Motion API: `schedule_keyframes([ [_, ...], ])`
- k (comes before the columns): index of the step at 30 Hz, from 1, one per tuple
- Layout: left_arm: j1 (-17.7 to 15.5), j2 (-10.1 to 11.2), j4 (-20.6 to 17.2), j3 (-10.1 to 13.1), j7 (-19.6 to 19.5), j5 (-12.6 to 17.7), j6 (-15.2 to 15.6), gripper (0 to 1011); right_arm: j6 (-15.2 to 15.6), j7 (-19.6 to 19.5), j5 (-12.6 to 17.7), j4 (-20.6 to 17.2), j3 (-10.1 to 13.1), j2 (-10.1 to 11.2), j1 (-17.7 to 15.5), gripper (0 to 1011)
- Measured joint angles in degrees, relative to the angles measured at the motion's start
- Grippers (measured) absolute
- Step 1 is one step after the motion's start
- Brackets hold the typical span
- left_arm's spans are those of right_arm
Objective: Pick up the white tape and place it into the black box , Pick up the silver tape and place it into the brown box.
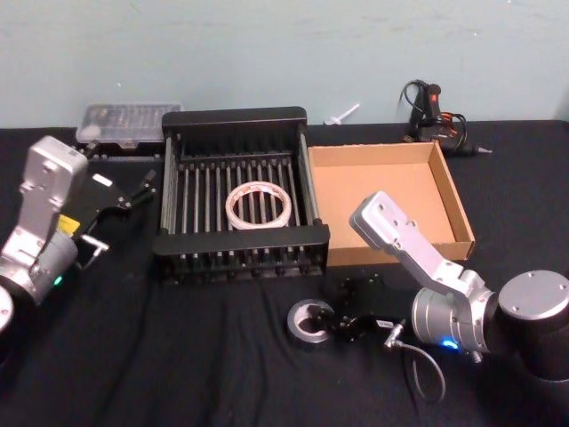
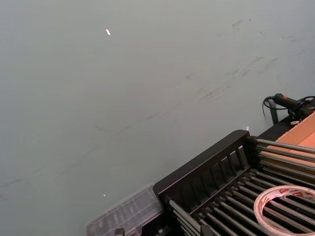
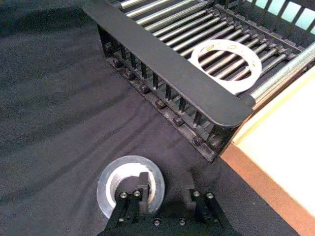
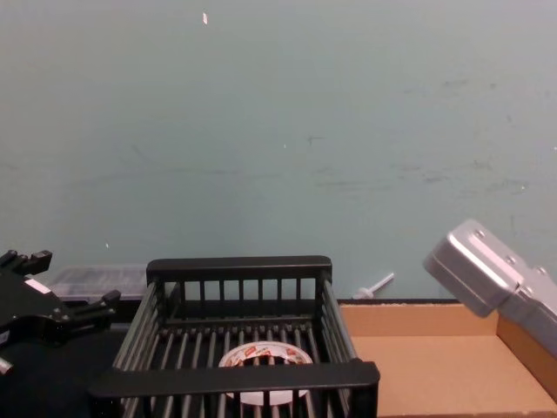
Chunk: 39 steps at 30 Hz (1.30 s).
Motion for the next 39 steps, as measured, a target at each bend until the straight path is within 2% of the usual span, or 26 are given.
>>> schedule_keyframes([
  [3, 0.0, 0.0, 0.0, 0.0, 0.0, 0.0, 0.0, 1001, 0.0, 0.0, 0.0, 0.0, 0.0, 0.0, 0.0, 370],
  [4, 0.0, 0.0, 0.0, 0.0, 0.0, 0.0, 0.0, 1001, 0.0, 0.0, 0.0, 0.0, 0.0, 0.0, 0.0, 312],
  [8, 0.0, 0.0, 0.0, 0.0, 0.0, 0.0, 0.0, 1001, 0.0, 0.0, 0.0, 0.0, 0.0, 0.0, 0.0, 194],
  [11, 0.0, 0.0, 0.0, 0.0, 0.0, 0.0, 0.0, 1001, 0.0, 0.0, 0.0, 0.0, 0.0, 0.0, 0.0, 151],
  [18, 0.0, 0.0, 0.0, 0.0, 0.0, 0.0, 0.0, 1001, -0.1, 0.0, 0.1, 0.0, 0.1, 0.0, -0.1, 151],
  [25, 0.0, 0.0, 0.0, 0.0, 0.0, 0.0, 0.0, 1001, -1.4, 0.3, 1.3, -1.4, 1.6, 0.7, -1.1, 151],
  [35, 0.0, 0.0, 0.0, 0.0, 0.0, 0.0, 0.0, 1001, -3.5, -0.1, 3.9, -5.8, 5.4, 4.4, -4.7, 151],
  [39, 0.0, 0.0, 0.0, 0.0, 0.0, 0.0, 0.0, 1001, -4.2, -1.7, 5.2, -7.7, 8.3, 6.2, -6.8, 151],
])
